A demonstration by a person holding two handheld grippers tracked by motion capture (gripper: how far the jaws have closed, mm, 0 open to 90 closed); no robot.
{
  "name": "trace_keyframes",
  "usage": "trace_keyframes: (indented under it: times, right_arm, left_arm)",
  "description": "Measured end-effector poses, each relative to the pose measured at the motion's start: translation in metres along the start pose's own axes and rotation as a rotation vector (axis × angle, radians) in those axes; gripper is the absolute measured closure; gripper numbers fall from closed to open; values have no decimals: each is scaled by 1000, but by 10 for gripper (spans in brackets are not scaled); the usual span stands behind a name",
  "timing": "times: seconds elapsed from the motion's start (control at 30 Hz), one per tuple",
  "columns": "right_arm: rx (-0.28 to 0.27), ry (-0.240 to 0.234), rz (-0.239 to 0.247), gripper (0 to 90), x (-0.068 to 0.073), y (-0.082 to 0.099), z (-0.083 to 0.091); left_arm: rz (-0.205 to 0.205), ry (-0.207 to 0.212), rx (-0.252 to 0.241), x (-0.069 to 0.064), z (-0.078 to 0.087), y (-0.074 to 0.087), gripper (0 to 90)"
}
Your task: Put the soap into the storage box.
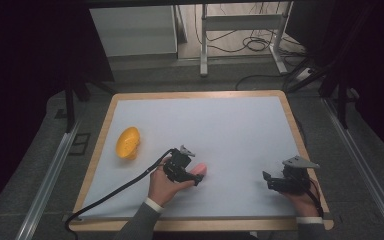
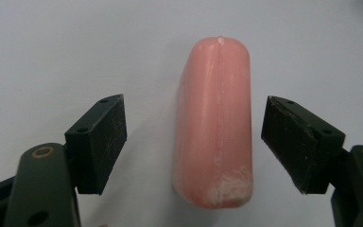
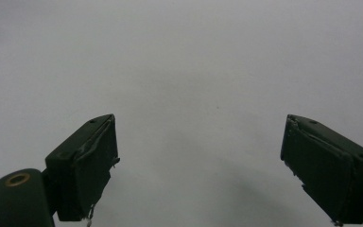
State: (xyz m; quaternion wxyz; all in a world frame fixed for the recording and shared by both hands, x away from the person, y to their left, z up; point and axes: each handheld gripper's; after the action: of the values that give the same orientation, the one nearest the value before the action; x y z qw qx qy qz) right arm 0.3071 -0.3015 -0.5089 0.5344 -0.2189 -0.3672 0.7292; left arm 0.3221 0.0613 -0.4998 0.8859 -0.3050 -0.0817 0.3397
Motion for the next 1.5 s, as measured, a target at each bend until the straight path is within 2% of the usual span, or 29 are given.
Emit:
trace_keyframes:
  times: [0.23,0.47,0.57,0.7,1.07,1.27,1.5]
  right_arm:
    - [5,3,1,115,0,0,0]
    - [4,4,0,115,0,0,0]
    - [2,5,1,115,-1,0,0]
    - [-2,3,0,115,-1,0,0]
    - [-12,3,4,115,-2,0,1]
    - [-17,-3,8,115,-1,0,2]
    - [-19,0,11,115,-2,-1,3]
  left_arm:
    - [2,6,17,-3,-8,2,293]
    - [6,19,22,-4,-11,3,458]
    - [12,42,21,-2,-11,3,526]
    - [19,36,15,-2,-10,3,584]
    - [19,26,-9,-4,-7,3,598]
    - [21,37,-25,0,4,1,599]
    - [18,25,-48,4,16,0,599]
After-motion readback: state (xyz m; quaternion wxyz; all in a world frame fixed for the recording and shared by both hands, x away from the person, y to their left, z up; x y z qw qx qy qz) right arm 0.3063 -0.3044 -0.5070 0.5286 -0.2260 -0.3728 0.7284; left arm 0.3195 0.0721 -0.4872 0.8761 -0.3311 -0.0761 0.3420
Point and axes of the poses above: each handheld gripper's, and its own axes: z roughly backward along the jaws, y roughly out of its underside, x roughly to its left, and after that the axes turned 10 degrees about -z, right-handed
